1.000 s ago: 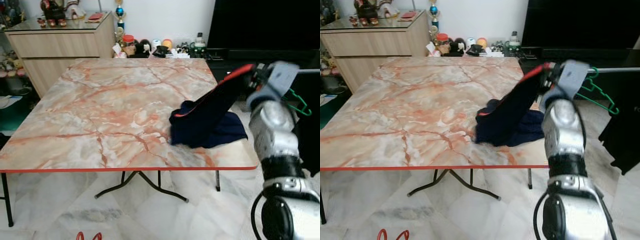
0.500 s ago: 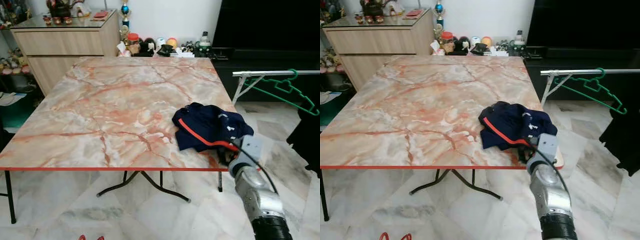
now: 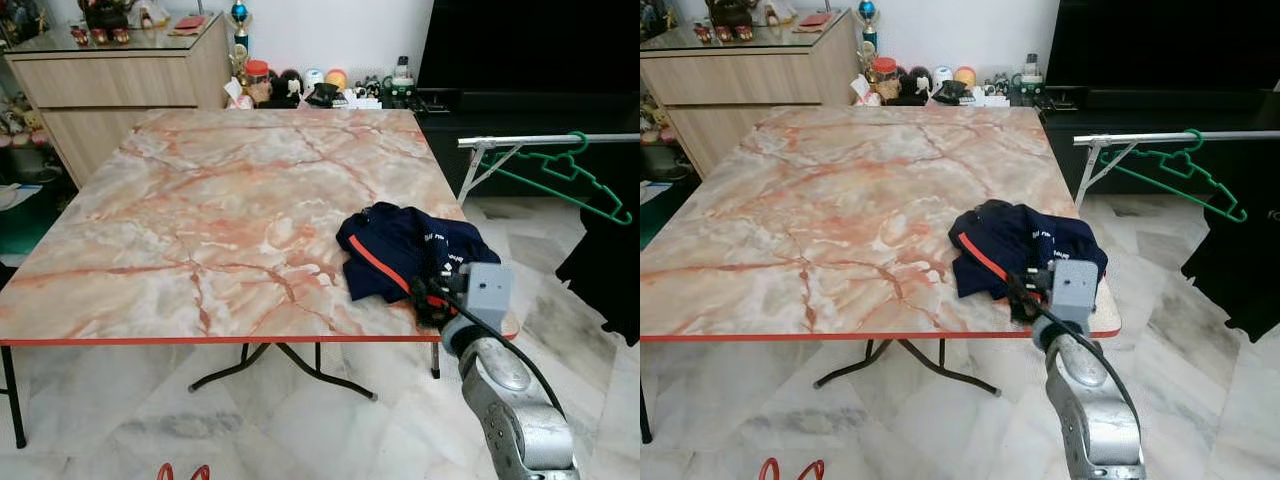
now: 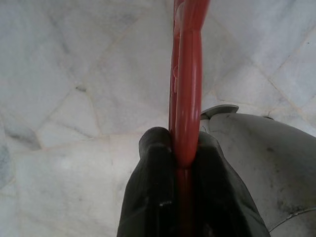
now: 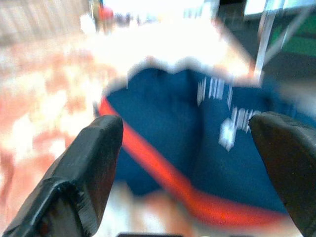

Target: Hang hanger

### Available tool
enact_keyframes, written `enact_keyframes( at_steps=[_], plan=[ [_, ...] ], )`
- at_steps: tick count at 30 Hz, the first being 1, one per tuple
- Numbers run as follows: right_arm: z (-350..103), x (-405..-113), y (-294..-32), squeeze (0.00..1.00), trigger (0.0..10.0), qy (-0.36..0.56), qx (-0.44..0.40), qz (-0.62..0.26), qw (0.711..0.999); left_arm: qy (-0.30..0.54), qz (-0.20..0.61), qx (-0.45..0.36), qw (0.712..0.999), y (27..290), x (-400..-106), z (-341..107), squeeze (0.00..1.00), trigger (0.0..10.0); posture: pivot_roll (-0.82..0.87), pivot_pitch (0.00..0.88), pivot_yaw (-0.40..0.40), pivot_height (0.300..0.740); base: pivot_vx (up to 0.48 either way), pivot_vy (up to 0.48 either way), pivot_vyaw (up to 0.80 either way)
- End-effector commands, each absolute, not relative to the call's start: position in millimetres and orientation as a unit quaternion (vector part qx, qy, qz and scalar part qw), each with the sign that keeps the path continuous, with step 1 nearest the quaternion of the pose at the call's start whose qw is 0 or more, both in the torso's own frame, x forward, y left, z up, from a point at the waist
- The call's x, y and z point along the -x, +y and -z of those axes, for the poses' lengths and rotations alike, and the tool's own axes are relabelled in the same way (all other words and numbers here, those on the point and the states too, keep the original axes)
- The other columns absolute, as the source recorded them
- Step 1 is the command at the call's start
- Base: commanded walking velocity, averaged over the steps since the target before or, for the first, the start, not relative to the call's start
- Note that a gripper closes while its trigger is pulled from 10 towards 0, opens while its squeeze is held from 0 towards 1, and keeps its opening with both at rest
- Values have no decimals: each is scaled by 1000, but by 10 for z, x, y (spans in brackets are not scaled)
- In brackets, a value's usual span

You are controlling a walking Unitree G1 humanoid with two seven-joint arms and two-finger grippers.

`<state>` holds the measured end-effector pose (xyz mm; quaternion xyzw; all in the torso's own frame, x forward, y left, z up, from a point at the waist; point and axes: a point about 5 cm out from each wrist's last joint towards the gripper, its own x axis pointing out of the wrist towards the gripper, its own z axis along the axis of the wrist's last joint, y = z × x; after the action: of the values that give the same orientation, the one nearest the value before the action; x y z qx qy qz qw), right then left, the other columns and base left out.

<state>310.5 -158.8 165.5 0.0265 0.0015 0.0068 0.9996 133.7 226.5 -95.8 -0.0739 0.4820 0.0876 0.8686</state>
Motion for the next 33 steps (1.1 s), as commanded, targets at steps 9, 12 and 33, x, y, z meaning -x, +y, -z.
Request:
enact_keyframes(
  at_steps=[9,12,33],
  plan=[
    [-1786,-3037,-1569,0,10000,-52,-76,19,996,490,-88,38,866,2286,-1273,976,0,10000,22,40,-16,740,0,-31,0],
    [-1745,-3044,-1561,0,10000,-45,-82,27,995,489,-83,35,868,2288,-1281,971,0,10000,20,39,-13,740,0,-445,0],
    [-1598,-3104,-1540,0,10000,-28,-86,31,995,480,-76,29,873,2311,-1355,939,0,10000,30,0,-1,740,0,-480,-204]
  ],
)
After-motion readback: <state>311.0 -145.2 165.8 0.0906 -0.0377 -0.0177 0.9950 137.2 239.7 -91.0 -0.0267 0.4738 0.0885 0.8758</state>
